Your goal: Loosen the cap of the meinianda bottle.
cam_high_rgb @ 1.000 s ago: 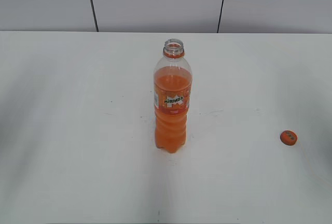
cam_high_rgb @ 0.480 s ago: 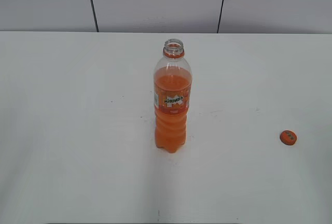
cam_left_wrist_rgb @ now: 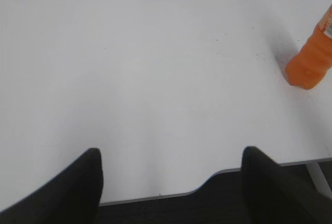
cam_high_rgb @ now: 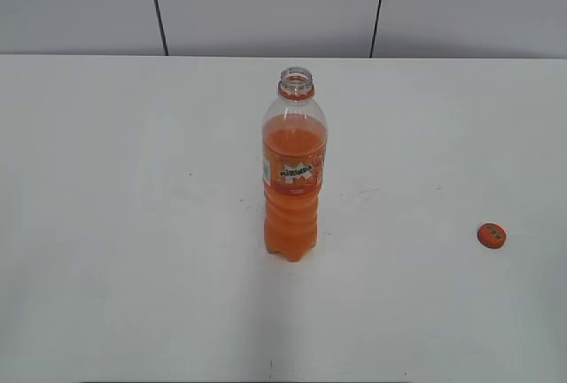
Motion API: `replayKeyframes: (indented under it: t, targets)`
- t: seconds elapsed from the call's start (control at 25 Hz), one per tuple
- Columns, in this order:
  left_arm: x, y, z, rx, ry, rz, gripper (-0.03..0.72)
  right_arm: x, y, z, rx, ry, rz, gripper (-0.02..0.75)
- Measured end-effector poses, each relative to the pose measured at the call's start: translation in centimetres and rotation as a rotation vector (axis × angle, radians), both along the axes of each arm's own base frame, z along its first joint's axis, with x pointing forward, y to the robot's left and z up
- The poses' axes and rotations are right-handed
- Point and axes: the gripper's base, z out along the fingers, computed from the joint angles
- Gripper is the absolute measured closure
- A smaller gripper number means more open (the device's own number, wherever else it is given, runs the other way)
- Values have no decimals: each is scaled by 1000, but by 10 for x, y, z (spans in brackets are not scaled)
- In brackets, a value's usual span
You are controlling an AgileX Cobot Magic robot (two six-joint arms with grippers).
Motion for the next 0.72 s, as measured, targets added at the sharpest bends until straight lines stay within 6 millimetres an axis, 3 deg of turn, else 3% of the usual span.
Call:
replayKeyframes:
  t: [0.72]
  targets:
    - [11,-6,-1,4,-112,-62,189,10,-5,-2,-74,-79,-22,220]
